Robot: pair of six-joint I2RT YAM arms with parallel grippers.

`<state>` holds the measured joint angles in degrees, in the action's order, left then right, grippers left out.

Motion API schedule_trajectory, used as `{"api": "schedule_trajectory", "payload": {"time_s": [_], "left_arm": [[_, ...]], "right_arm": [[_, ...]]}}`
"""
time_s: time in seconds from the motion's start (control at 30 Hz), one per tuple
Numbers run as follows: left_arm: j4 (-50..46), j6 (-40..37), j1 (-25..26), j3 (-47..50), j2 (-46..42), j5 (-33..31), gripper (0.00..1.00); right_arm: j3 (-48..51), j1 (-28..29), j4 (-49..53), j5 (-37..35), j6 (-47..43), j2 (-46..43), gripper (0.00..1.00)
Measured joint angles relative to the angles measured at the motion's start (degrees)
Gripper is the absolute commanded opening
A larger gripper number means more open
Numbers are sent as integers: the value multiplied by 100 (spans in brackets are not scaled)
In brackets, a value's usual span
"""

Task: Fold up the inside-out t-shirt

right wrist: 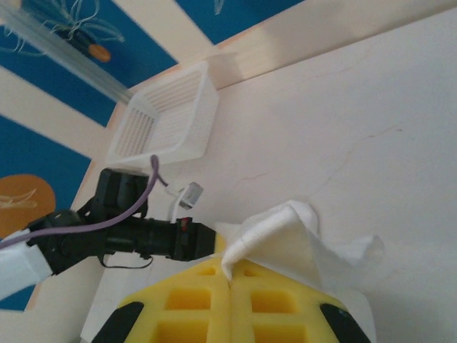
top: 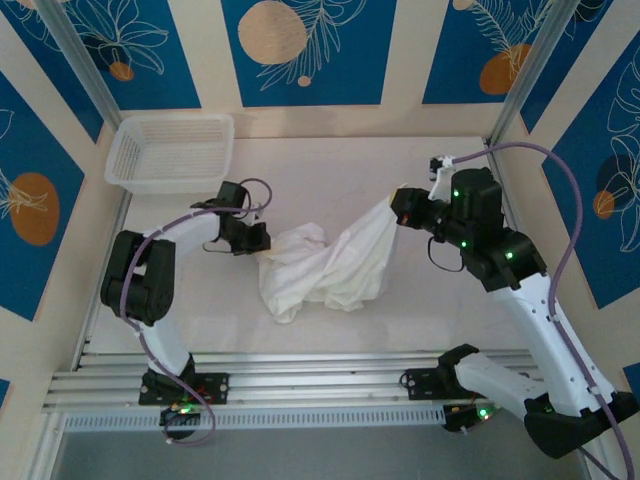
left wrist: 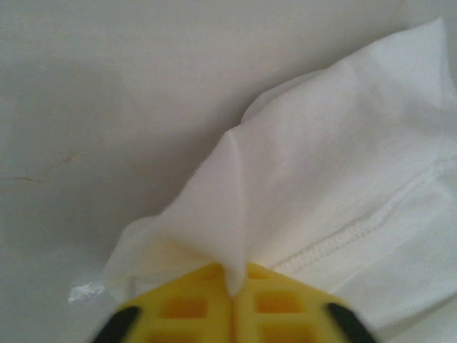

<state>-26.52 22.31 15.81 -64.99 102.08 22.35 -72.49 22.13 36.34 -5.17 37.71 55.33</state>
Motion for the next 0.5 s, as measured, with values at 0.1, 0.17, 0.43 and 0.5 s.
{"api": "schedule_trajectory", "payload": {"time_s": [0.1,0.17,0.43,0.5], "left_arm": [[-52,170,-286,-184,-146,232,0],[-199,293,-586,-378,-501,337,0],[-551,431,-1602,-2079,-2730,348,0],[-566,417,-1613,-2109,-3176,289,0]], "right_arm": [[-393,-671,238,57,140,31,0],[-745,-1259,289,234,256,72,0],[-2433,-3056,-221,1401,863,343,0],[-2540,-3167,-487,1622,964,367,0]]}}
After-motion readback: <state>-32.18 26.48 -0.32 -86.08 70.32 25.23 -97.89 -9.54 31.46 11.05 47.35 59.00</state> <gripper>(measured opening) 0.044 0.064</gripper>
